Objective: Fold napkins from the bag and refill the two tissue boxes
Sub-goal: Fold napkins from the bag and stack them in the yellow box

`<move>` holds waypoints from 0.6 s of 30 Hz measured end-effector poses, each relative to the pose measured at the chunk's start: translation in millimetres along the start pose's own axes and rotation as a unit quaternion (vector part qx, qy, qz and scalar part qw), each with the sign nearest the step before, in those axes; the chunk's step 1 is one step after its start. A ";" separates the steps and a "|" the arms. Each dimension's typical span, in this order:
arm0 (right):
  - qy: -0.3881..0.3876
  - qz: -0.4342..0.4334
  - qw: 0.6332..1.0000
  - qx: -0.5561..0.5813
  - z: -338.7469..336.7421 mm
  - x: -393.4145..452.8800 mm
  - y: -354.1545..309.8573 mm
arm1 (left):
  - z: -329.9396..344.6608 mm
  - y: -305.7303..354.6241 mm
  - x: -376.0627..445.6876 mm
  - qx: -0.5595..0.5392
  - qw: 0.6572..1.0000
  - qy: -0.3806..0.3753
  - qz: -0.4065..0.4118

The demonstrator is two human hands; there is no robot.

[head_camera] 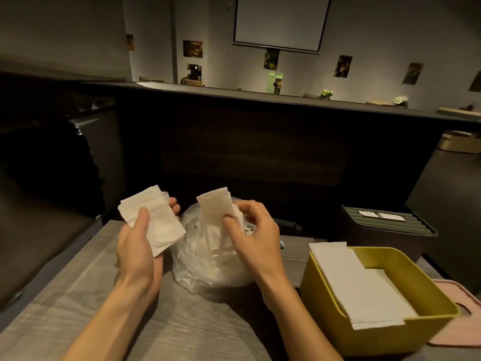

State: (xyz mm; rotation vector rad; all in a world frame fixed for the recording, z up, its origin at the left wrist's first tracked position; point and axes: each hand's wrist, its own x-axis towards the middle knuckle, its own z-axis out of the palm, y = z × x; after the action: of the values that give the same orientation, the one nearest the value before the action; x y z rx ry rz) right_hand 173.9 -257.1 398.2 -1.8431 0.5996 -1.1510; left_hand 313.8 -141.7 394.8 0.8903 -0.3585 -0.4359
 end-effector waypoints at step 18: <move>-0.140 0.086 0.955 -0.247 -9.2 3.8 9.4 | 0.7 3.0 -4.0 0.005 0.999 -0.028 -0.037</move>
State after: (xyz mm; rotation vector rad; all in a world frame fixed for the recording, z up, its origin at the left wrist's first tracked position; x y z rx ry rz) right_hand 167.9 -268.6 393.8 -2.2688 0.9200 -0.6395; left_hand 310.7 -138.5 397.2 0.9048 -0.3811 -0.5282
